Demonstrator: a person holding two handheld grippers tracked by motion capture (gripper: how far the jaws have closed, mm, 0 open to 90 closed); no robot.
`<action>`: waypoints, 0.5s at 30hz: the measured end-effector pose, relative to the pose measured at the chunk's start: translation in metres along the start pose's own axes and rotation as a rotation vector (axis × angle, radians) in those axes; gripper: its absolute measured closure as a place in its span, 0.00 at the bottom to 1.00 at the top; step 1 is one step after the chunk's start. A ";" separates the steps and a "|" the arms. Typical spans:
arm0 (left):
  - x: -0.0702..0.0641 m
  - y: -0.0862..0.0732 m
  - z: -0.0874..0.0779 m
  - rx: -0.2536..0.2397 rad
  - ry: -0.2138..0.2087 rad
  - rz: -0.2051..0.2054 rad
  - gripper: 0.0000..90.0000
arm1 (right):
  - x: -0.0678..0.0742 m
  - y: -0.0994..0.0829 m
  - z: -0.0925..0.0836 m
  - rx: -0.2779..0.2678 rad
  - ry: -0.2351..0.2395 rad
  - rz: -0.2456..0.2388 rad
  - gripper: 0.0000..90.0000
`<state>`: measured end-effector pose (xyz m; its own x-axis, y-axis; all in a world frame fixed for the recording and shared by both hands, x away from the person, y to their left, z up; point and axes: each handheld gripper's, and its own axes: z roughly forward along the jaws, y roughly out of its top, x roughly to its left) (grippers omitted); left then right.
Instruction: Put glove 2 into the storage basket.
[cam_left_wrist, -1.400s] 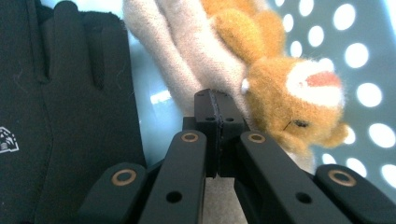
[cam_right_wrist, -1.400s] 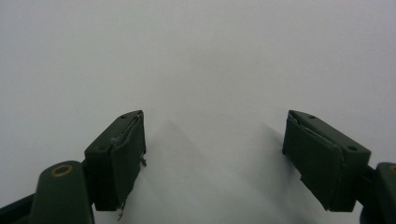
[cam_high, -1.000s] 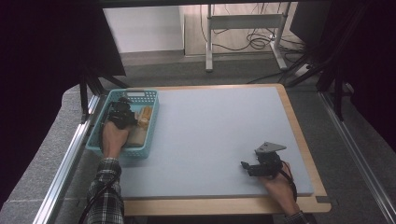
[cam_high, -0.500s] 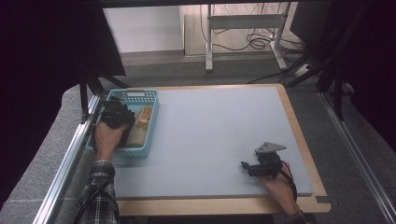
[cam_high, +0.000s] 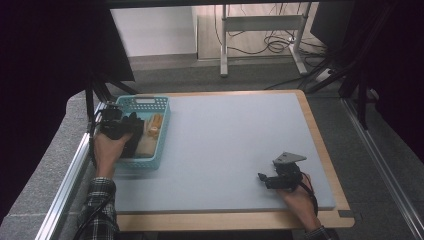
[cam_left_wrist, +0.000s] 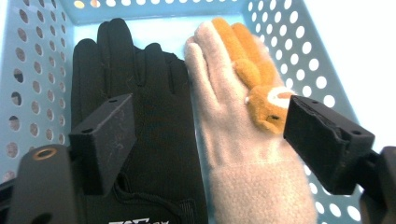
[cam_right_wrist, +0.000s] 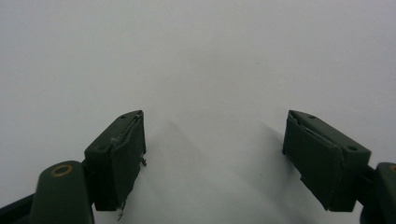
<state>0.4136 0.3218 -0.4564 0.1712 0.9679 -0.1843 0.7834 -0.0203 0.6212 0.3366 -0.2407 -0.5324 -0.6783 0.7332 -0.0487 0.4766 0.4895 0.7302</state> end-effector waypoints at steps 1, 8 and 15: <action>0.000 0.000 -0.001 -0.004 -0.005 0.001 0.18 | 0.000 0.000 0.000 0.000 0.000 0.000 0.23; -0.003 -0.003 -0.010 -0.023 -0.029 0.028 0.12 | 0.000 0.000 0.000 0.000 0.000 0.000 0.23; -0.010 -0.006 -0.018 -0.037 -0.087 0.040 0.09 | 0.000 0.000 0.000 0.000 0.000 0.000 0.23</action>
<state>0.3964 0.3168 -0.4440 0.2545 0.9410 -0.2229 0.7525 -0.0480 0.6569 0.3366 -0.2408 -0.5324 -0.6785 0.7330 -0.0488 0.4766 0.4898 0.7300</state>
